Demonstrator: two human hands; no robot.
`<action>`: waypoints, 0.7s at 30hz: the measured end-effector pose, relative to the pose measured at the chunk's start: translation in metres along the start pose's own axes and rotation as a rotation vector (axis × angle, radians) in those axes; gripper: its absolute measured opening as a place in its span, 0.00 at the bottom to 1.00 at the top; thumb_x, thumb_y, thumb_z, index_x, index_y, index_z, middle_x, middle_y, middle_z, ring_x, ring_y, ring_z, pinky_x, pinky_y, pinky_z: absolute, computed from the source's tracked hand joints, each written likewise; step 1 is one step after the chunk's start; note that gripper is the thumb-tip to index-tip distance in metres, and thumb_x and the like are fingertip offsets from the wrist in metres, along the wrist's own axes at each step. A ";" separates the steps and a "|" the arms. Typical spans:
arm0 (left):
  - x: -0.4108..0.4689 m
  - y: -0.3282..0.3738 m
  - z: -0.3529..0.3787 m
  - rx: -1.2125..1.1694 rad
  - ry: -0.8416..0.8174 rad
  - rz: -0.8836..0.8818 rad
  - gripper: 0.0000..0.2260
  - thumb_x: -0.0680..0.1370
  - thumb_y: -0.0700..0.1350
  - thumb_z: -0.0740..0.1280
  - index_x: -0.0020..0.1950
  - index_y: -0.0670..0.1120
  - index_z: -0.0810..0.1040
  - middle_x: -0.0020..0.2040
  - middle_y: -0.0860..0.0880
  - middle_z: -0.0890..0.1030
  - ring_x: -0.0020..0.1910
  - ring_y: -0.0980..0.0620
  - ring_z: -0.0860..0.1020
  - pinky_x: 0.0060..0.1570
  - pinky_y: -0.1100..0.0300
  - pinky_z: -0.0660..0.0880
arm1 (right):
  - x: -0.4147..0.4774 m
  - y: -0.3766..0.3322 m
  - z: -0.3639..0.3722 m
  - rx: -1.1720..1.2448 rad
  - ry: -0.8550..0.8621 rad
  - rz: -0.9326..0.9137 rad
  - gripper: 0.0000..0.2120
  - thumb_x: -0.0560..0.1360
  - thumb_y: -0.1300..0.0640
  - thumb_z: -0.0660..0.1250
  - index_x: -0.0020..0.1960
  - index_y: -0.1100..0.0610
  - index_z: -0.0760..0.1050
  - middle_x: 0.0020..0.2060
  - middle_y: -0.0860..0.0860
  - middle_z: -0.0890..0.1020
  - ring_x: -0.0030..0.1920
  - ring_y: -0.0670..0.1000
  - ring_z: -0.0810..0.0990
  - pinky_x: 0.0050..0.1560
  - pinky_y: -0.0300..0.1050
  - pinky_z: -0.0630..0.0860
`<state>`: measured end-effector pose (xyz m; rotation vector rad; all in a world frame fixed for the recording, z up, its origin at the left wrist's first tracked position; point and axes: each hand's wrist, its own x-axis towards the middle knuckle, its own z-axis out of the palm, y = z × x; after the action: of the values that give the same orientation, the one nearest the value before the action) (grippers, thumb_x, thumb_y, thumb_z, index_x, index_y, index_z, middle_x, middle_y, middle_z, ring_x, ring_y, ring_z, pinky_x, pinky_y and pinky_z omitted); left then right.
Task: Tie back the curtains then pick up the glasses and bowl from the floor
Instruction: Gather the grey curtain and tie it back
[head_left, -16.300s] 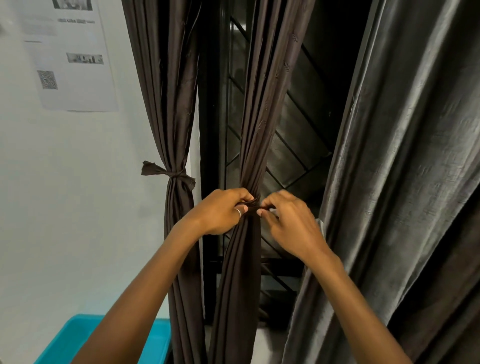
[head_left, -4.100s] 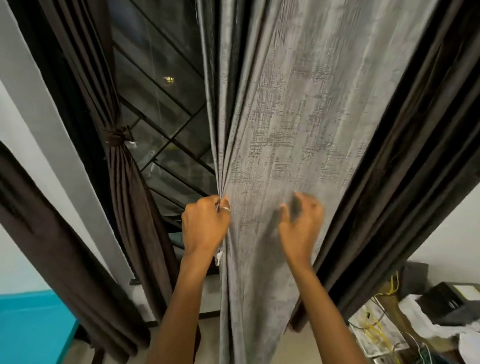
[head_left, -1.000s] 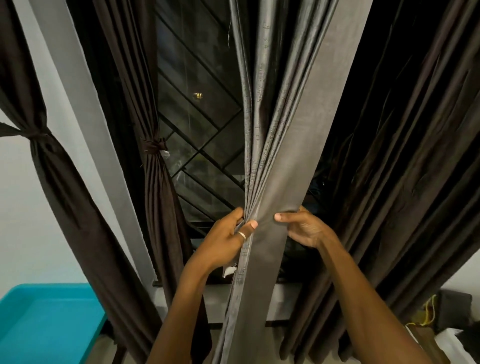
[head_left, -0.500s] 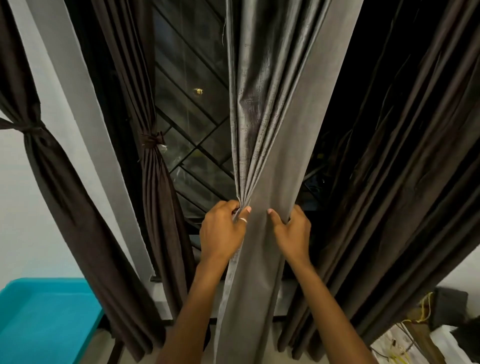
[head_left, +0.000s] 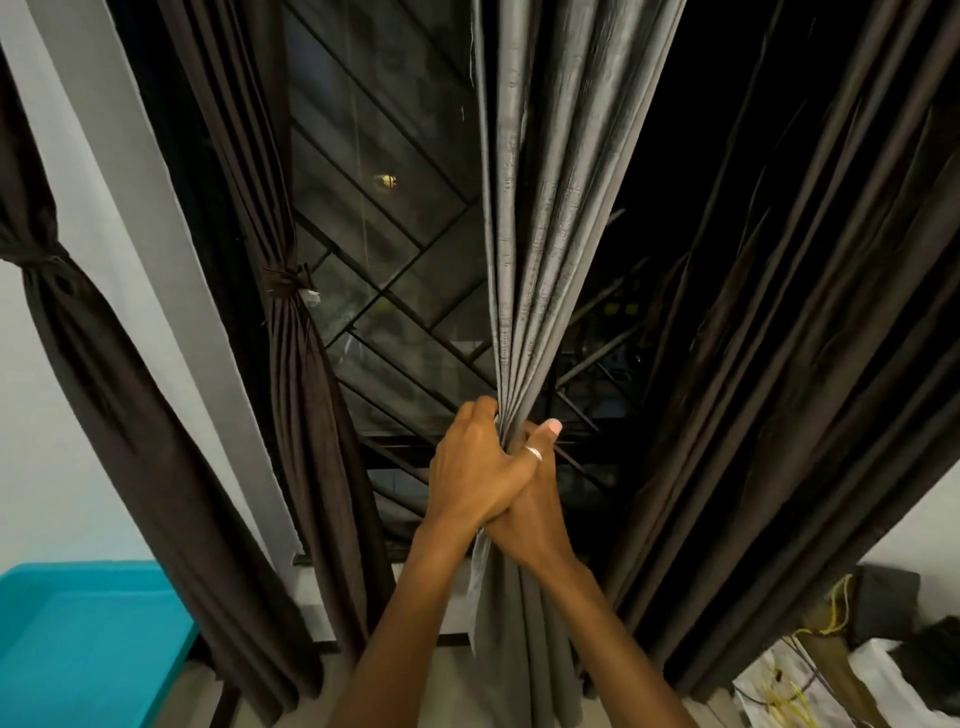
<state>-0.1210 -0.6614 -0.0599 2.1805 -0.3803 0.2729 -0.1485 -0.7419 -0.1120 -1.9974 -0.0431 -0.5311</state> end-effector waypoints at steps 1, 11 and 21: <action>0.000 0.001 0.002 0.024 0.016 -0.003 0.22 0.73 0.69 0.63 0.50 0.52 0.70 0.48 0.53 0.75 0.45 0.51 0.77 0.42 0.52 0.77 | -0.001 -0.001 0.000 0.079 -0.015 -0.012 0.26 0.78 0.47 0.69 0.71 0.57 0.67 0.62 0.53 0.76 0.63 0.50 0.79 0.62 0.51 0.79; 0.014 -0.011 0.001 -0.172 -0.073 0.033 0.05 0.81 0.48 0.63 0.50 0.50 0.68 0.43 0.49 0.78 0.41 0.51 0.77 0.35 0.60 0.69 | 0.042 0.016 -0.037 0.267 0.107 0.108 0.18 0.80 0.70 0.61 0.59 0.50 0.77 0.60 0.54 0.79 0.48 0.44 0.85 0.50 0.42 0.83; 0.013 -0.027 -0.028 -0.433 -0.304 0.073 0.20 0.77 0.50 0.62 0.65 0.71 0.69 0.61 0.70 0.78 0.61 0.68 0.76 0.56 0.73 0.73 | 0.091 0.011 -0.083 0.111 -0.568 0.095 0.25 0.69 0.61 0.67 0.65 0.47 0.79 0.56 0.52 0.85 0.49 0.51 0.85 0.43 0.43 0.80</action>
<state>-0.1010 -0.6257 -0.0587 1.7808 -0.6274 -0.0999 -0.0924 -0.8364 -0.0544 -1.9712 -0.3178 0.1095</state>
